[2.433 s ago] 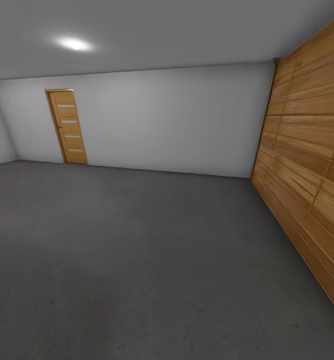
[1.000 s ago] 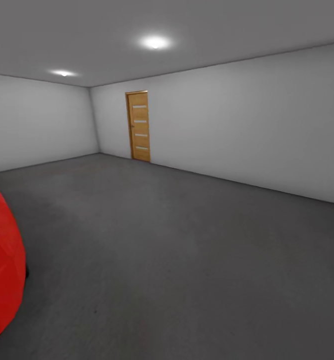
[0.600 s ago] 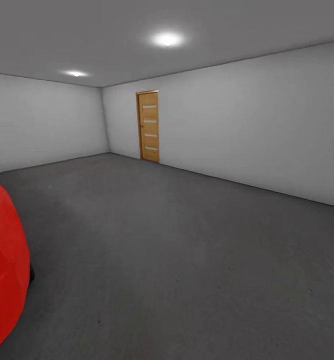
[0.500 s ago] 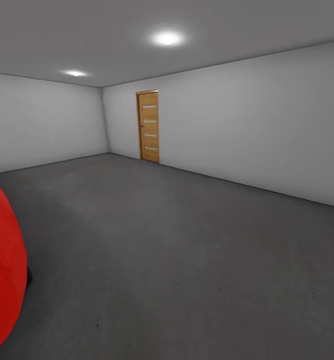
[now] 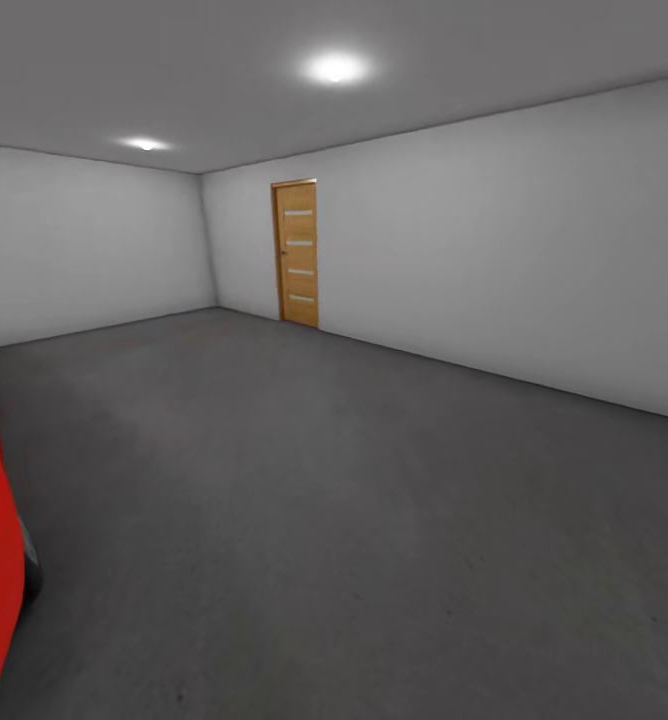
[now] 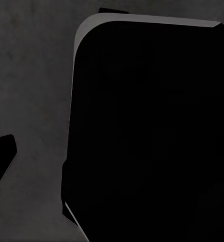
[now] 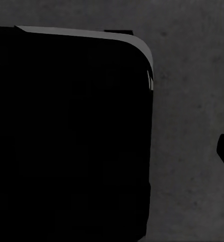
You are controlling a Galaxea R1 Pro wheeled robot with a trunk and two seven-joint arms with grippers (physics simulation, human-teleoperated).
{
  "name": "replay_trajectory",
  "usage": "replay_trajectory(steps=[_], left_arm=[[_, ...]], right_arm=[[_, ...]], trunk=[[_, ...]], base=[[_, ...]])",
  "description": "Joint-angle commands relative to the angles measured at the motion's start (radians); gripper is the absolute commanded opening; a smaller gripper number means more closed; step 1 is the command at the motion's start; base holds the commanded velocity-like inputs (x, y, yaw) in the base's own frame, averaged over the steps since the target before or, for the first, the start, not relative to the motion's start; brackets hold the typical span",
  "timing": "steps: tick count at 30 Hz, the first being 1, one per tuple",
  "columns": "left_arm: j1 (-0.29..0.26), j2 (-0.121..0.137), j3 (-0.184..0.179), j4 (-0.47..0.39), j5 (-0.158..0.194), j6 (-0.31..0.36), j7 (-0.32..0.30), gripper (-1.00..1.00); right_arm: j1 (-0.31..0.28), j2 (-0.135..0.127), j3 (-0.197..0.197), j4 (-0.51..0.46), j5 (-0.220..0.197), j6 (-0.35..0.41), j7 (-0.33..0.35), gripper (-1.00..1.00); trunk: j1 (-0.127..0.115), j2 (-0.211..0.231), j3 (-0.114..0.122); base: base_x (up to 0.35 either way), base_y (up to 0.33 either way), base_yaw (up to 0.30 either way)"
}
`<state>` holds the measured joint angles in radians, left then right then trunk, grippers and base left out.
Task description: Move the two storage containers from the living room to the garage. In the garage, place one container on the floor and stack the other container on top of it (either order is fine).
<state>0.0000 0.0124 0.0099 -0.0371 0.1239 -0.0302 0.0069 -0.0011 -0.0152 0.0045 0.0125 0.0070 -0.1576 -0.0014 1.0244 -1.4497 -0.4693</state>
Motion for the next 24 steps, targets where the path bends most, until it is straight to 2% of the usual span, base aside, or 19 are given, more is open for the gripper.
replay_trajectory(steps=[1,24], left_arm=[[0.0,0.0,0.0,0.0,0.008,-0.002,0.001,1.0],[0.0,0.0,0.001,0.0,0.009,-0.002,0.001,1.0]], right_arm=[[0.0,0.0,0.001,0.001,0.001,-0.005,0.0,1.0],[0.0,0.0,0.001,0.001,0.0,-0.006,0.0,1.0]], trunk=[[0.001,0.0,-0.001],[0.001,0.0,-0.001]], base=[[0.326,0.0,0.0],[0.326,0.0,0.0]])
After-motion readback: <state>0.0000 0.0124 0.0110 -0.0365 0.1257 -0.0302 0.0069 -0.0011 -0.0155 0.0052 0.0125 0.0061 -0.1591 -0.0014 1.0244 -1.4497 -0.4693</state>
